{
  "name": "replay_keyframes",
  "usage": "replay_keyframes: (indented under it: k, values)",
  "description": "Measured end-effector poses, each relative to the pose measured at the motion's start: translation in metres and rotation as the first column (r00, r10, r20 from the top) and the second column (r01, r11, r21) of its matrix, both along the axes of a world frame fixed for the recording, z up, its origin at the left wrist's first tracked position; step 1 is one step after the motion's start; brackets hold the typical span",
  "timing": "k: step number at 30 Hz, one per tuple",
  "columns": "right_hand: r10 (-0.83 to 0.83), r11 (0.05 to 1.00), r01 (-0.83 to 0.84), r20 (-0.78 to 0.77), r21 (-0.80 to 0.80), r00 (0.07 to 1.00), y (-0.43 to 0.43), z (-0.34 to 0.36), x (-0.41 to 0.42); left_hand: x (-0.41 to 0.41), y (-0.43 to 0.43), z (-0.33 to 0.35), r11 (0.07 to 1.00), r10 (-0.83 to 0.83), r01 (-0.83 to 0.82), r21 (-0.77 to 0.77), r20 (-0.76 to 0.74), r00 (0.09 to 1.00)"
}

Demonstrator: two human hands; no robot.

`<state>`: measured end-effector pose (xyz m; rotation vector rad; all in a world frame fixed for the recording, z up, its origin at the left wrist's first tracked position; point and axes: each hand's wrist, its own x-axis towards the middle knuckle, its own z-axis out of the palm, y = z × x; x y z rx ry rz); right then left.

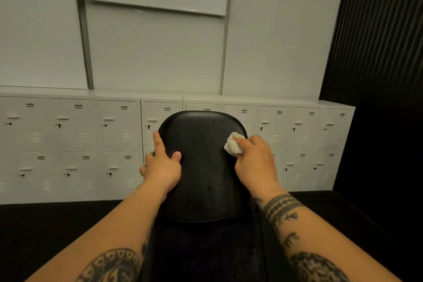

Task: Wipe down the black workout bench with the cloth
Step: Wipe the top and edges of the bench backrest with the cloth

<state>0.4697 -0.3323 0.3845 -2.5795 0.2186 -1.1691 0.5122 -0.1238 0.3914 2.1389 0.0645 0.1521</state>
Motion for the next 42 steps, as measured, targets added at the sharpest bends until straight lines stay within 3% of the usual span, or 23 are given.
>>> replay_keyframes:
  k: [4, 9, 11, 17, 19, 22, 24, 30, 35, 38, 42]
  values:
    - [-0.045, 0.994, 0.041, 0.031, 0.098, 0.999, 0.028, 0.020, 0.029, 0.002, 0.001, 0.001, 1.000, 0.011, -0.011, 0.007, 0.008, 1.000]
    - [0.236, 0.953, -0.243, -0.058, -0.181, 0.970, 0.032, -0.007, 0.003, 0.002, 0.000, 0.001, 1.000, 0.007, -0.007, 0.013, 0.007, 1.000]
    - [0.262, 0.942, -0.276, -0.096, -0.193, 0.960, 0.018, -0.022, -0.016, 0.003, 0.001, 0.000, 1.000, 0.001, -0.001, 0.015, 0.007, 1.000]
    - [0.025, 0.995, -0.021, -0.040, 0.101, 0.999, 0.005, -0.005, -0.007, 0.002, 0.000, -0.001, 1.000, -0.003, 0.003, -0.015, 0.003, 1.000]
    - [0.056, 0.998, -0.053, -0.058, 0.042, 0.997, 0.023, -0.003, -0.007, 0.002, 0.001, -0.002, 1.000, -0.008, 0.008, -0.012, -0.001, 1.000]
    - [0.215, 0.959, -0.236, -0.138, -0.157, 0.967, 0.028, -0.027, -0.030, 0.002, 0.002, -0.002, 1.000, -0.005, 0.005, -0.002, 0.004, 1.000]
    - [0.237, 0.958, -0.255, -0.142, -0.131, 0.961, 0.013, -0.042, -0.051, 0.002, 0.002, -0.002, 1.000, -0.011, 0.011, -0.009, 0.009, 1.000]
    - [0.049, 0.995, -0.041, -0.087, 0.086, 0.995, 0.005, -0.031, -0.044, 0.005, 0.002, -0.003, 1.000, -0.005, 0.006, -0.016, 0.022, 1.000]
    - [0.197, 0.964, -0.236, -0.272, -0.119, 0.942, 0.004, -0.041, -0.076, -0.003, 0.010, -0.002, 0.995, -0.064, 0.066, -0.075, 0.035, 0.997]
    - [0.116, 0.976, -0.166, -0.310, -0.140, 0.944, -0.014, -0.036, -0.082, -0.016, 0.023, -0.007, 0.994, -0.086, 0.090, -0.068, 0.056, 0.995]
    - [0.029, 0.999, -0.037, -0.216, -0.030, 0.976, -0.003, -0.028, -0.063, -0.039, 0.036, -0.029, 0.981, -0.165, 0.168, -0.092, 0.043, 0.985]
